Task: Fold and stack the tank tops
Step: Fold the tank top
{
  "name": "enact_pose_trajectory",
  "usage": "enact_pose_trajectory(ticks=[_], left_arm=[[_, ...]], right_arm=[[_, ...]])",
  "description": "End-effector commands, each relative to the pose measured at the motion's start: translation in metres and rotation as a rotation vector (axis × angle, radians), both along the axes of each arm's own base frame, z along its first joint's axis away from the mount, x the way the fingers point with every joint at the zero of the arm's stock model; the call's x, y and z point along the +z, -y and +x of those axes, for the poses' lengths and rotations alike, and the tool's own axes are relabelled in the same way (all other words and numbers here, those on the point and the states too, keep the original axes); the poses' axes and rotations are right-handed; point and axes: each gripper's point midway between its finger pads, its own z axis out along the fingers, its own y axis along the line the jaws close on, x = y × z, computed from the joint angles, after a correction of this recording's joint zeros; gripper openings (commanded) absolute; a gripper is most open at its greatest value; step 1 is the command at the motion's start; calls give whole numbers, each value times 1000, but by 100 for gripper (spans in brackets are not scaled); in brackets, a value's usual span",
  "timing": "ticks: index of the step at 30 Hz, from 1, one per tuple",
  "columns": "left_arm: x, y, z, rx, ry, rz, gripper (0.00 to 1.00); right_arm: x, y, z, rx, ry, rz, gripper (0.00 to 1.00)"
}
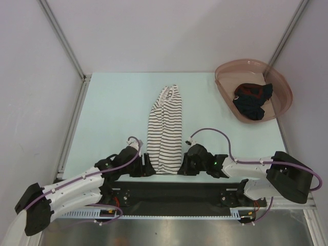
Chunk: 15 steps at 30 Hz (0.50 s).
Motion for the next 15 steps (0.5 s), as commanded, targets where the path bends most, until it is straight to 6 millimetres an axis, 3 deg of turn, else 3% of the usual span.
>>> enact_pose_trajectory(ticks=[1,9,10,11,13,15], left_arm=[[-15,-5,-14,41,-71,-10,71],[-30,-9,-8,83,-63,13,47],[-32,-10,-7,85,-67,28,41],[-34,-12,-4,95,-57,43,24],[-35,-14,-4,95,-63,67,0],[-33,-14,-5,91,-62,69,0]], right_arm=[[-2,3,0,-28,-1,0,0],[-3,-2,-3,-13,-5,5,0],[-4,0,-4,-12,-7,-3,0],[-2,0,-5,-11,-2,0,0],[-4,3,-6,-12,-8,-16,0],[2,2,-6,-10,2,-6,0]])
